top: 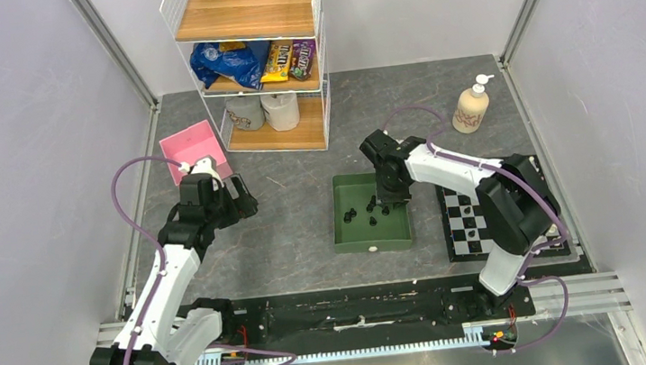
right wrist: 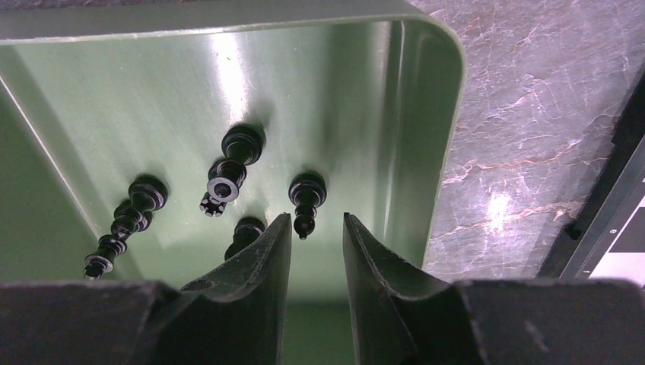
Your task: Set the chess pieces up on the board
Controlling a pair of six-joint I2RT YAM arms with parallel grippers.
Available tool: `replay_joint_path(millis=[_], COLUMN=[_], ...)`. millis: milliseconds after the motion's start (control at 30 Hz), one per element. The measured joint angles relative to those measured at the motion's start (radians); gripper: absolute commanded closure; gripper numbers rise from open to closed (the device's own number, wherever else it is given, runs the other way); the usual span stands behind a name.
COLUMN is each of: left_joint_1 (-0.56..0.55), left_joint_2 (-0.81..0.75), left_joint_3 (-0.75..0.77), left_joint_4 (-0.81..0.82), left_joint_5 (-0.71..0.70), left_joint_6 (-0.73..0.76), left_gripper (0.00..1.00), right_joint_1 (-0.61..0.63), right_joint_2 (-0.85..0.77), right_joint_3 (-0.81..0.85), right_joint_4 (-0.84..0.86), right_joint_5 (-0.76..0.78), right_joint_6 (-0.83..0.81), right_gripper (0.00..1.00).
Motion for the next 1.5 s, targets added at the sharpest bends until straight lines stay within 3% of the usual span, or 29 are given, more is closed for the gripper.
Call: replay_joint_path(millis=[400,633,833,1033,1233,1500], left_joint_1=[0.0,0.0,0.0,0.0,0.0,0.0], left_joint_2=[0.0,0.0,0.0,0.0,0.0,0.0], left_joint_3=[0.0,0.0,0.0,0.0,0.0,0.0], left_joint_4=[0.0,0.0,0.0,0.0,0.0,0.0], left_joint_5=[0.0,0.0,0.0,0.001,0.011,0.025], left_joint_6=[0.0,0.0,0.0,0.0,-0.001,-0.003], left_gripper=[0.03,0.03,0.03,0.03,0.04,0.03], right_joint_1=[0.0,0.0,0.0,-0.014,-0.209,-0.44], right_joint_2=[0.021,0.021,-0.026,-0.225,-0.38,-0.334], right_joint_3=[0.0,0.0,0.0,0.011,0.013,-0.092], right_joint_4=[0.013,0.014,0.0,-0.056,-0.087,-0.087], right_joint_5=[-0.025,-0.027,-0.024,0.007,0.024,-0.042], right_joint_6=[-0.001,-0.002,-0.001,-0.002,-0.016,-0.068], right_gripper=[0.74,0.98,0.99,1.0,1.0,1.0])
